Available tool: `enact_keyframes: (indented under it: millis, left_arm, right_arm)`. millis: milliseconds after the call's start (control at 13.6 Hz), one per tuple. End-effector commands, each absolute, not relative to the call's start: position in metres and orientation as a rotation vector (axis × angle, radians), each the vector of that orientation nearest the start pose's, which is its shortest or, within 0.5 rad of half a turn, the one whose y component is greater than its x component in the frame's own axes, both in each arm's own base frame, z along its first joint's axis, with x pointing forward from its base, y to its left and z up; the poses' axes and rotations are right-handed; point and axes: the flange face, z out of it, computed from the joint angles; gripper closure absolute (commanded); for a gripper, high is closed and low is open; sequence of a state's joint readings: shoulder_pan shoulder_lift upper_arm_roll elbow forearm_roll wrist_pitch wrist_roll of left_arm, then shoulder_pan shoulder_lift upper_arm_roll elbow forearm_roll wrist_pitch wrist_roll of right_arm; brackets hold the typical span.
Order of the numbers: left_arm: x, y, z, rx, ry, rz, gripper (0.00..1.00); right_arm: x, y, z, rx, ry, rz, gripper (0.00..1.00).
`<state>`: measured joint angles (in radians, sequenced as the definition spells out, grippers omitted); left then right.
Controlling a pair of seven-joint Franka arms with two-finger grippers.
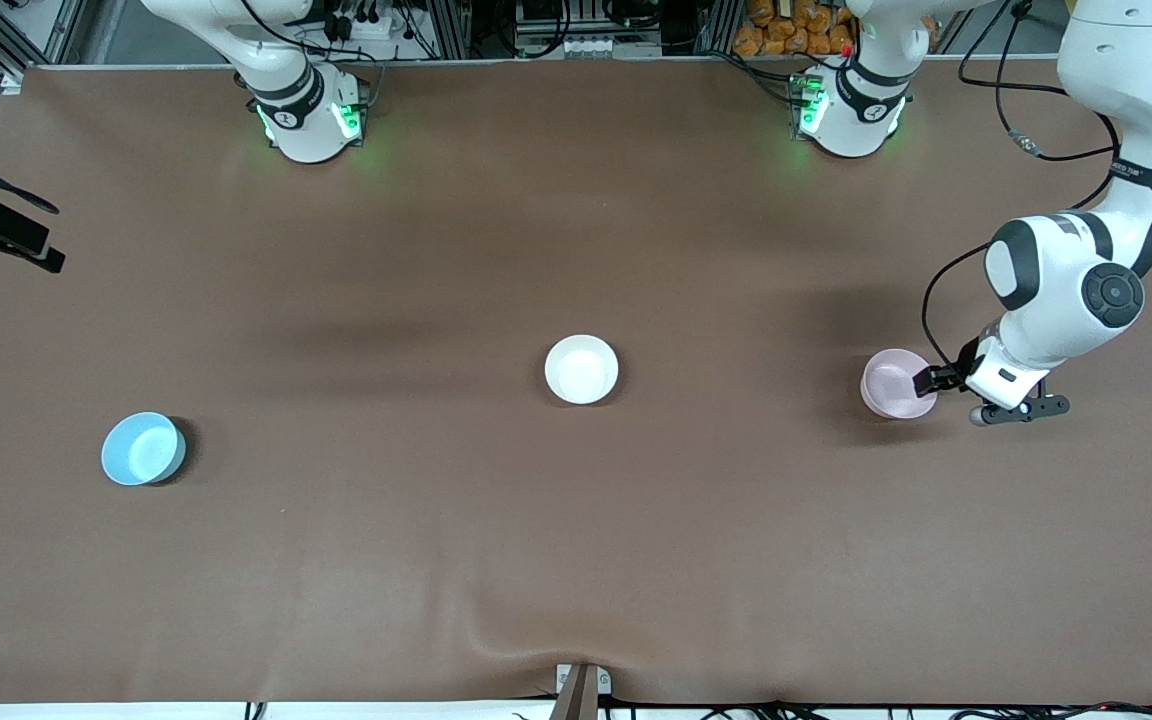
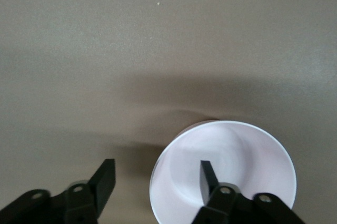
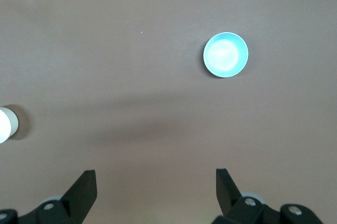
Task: Stack pink and blue bowls on white bowl
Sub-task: 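Move the left gripper down over the pale pink bowl, then close the left gripper on the pink bowl rim and lift it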
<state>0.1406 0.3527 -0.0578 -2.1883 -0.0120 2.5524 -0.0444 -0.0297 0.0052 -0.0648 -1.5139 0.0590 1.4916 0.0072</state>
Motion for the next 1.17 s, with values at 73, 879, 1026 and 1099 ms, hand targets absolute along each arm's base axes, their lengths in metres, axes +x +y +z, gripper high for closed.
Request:
enact_keyframes:
  millis: [73,879,1026,1099]
  left_arm:
    - [0.561,0.05,0.22,-3.154,-0.217,-0.034,0.35]
    - [0.556,0.058,0.208,-3.157,-0.204,0.014,1.0]
    - [0.556,0.058,0.21,-3.16,-0.138,0.009,1.0]
    - [0.557,0.057,0.213,-3.161,-0.105,0.004,1.0]
  right_arm:
    - [0.541,-0.036,0.648,-3.07,0.161,0.04,0.0]
    - [0.541,-0.035,0.647,-3.077,0.199,0.049,0.0]
    - [0.541,-0.039,0.648,-3.078,0.208,0.046,0.0]
    - [0.541,-0.039,0.648,-3.078,0.208,0.044,0.0]
